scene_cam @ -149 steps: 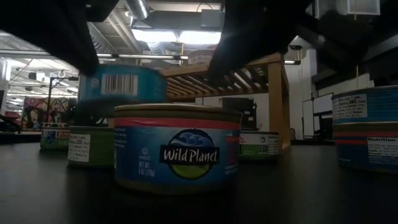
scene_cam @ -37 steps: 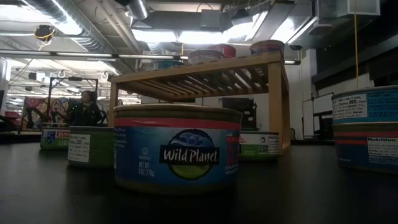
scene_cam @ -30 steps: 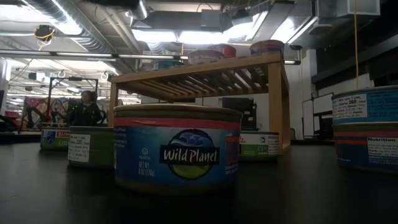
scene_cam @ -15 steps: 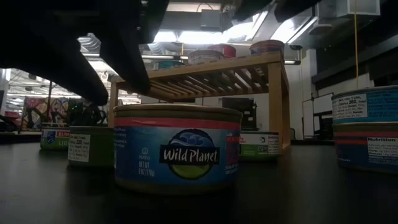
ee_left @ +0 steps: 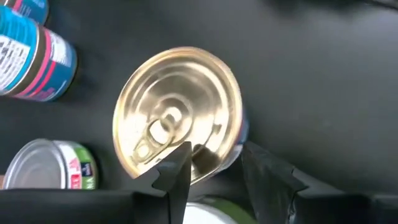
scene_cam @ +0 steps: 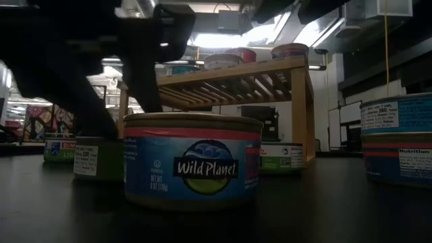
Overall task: Stack canned seafood by type on shelf
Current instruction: Stack the blue and pink tuna can on top of the blue and pink tuna can on the shelf
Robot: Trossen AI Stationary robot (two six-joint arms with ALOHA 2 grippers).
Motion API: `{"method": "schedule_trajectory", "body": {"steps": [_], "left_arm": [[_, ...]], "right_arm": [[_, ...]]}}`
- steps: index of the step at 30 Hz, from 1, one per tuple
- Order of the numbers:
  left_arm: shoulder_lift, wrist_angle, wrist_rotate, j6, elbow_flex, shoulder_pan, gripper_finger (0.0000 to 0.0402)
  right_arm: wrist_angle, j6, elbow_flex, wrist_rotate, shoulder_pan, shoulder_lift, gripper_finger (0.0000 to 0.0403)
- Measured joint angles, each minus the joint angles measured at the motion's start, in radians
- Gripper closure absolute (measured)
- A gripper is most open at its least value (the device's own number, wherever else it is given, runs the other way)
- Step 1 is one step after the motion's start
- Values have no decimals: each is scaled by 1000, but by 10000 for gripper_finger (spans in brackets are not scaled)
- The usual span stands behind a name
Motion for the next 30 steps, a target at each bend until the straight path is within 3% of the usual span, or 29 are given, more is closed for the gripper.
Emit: {"method": "schedule_trajectory", "body": {"steps": [12,21,30], "left_arm": [[3,-4,-3,36,0,99,319],[3,-2,-4,35,1,143,394],[3,-4,-4,-47,1,184,399]], "right_arm": [[-29,0,0,17,-9,-1,198],[-133,2,0,50,-70,-1,198],[-138,3,0,46,-134,-2,198]]}}
